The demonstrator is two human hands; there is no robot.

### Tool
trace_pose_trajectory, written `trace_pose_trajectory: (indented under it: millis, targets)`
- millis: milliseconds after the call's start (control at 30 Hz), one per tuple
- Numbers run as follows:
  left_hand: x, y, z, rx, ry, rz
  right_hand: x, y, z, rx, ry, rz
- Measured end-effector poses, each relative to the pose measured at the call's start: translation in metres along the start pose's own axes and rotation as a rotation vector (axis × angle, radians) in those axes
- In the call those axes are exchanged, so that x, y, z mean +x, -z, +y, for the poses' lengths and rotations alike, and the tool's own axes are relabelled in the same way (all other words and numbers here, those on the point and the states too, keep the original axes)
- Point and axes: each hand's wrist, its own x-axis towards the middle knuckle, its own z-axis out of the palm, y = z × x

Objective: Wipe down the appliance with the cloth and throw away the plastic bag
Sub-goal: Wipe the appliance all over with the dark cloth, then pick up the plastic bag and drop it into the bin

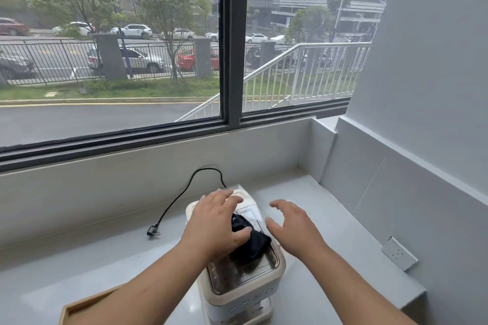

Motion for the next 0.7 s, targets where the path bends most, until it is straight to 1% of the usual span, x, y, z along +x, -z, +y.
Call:
trace_pose_trajectory:
  millis: [300,700]
  targets:
    - [0.03,-0.007,0.031,0.178,-0.078,-0.076,-0.002,0.022,0.036,-0.023,-0.055,0.012]
    - [0.056,-0.022,0.056,0.176,-0.081,-0.126,0.0,0.027,0.071,0.004,-0.102,-0.024]
